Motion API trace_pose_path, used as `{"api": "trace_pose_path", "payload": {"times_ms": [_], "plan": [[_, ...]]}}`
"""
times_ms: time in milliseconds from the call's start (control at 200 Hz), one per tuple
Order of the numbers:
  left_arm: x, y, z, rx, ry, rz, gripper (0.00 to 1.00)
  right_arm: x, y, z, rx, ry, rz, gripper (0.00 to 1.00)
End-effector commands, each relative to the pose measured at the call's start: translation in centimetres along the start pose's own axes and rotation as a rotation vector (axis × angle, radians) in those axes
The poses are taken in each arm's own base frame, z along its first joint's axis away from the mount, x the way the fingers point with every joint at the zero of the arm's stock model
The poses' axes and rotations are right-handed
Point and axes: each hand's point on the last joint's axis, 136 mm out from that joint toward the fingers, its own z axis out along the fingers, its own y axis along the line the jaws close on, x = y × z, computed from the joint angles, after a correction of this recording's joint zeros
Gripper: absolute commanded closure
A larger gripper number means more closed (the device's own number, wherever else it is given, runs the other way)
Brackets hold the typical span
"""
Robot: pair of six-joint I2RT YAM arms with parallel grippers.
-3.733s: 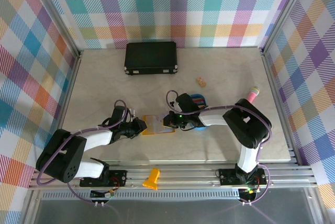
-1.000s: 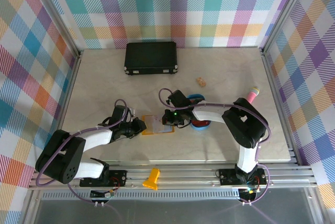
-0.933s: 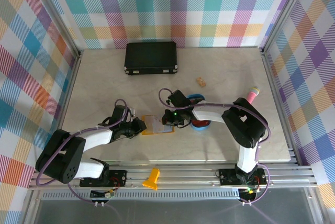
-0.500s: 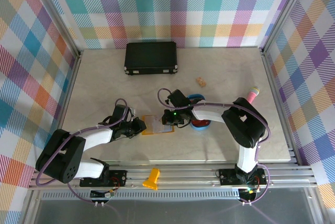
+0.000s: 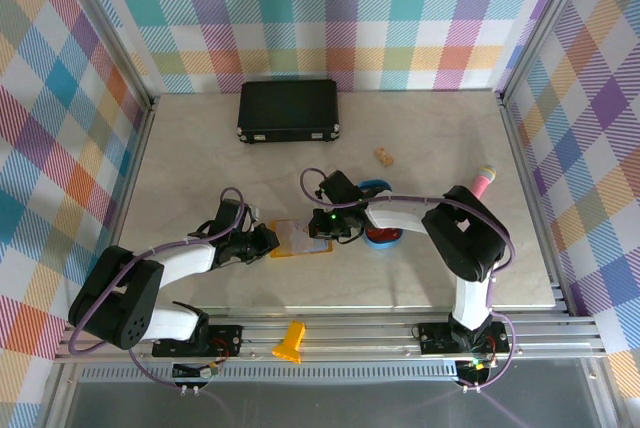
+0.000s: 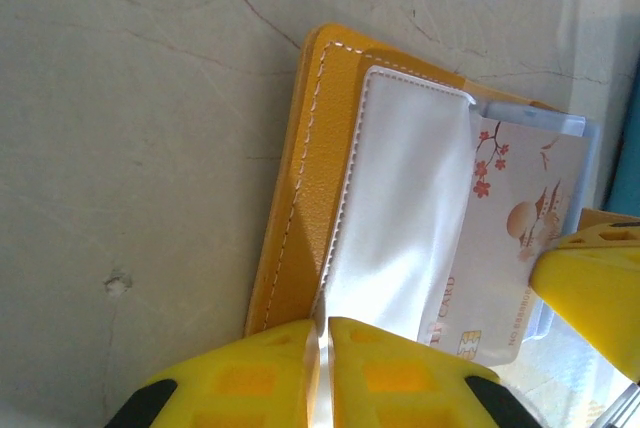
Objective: Put the credit cards into the card holder
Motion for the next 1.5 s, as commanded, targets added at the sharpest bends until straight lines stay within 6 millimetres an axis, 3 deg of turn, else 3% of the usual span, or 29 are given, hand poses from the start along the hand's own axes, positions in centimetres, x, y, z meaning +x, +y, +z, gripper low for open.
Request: {"api": "trace_pose_path", "payload": {"times_ms": [0, 500, 655, 730, 935, 1340, 1490], "plan": [[2.2, 5.6, 0.0, -0.233, 0.053, -0.038, 0.86, 1.2, -0.3, 1.0, 0.015, 0.054, 0.019, 1.0], [2.2, 5.9, -0.3, -0.255, 0.049, -0.032, 0.86, 0.9, 2.7, 0.8, -0.15, 0.048, -0.025, 1.0], [1.9, 6.6, -0.8, -0.305, 0.031, -0.033, 0.87, 0.4, 1.6, -0.5, -0.068, 0.006, -0.017, 1.0], [1.9, 6.8, -0.9, -0.325, 0.028, -0.031, 0.88, 0.4, 1.5, -1.0, -0.053, -0.004, -0.023, 0.93], [1.9, 6.9, -0.6, -0.34, 0.034, -0.024, 0.89, 0.5, 1.9, -0.5, -0.082, 0.014, -0.014, 0.89], [1.9, 7.5, -0.4, -0.4, 0.044, -0.019, 0.94, 0.8, -0.6, 0.4, 0.036, 0.028, -0.024, 1.0], [2.0, 7.7, -0.4, -0.4, 0.049, -0.022, 0.94, 0.8, 0.1, 0.8, -0.02, 0.03, -0.043, 1.0]]}}
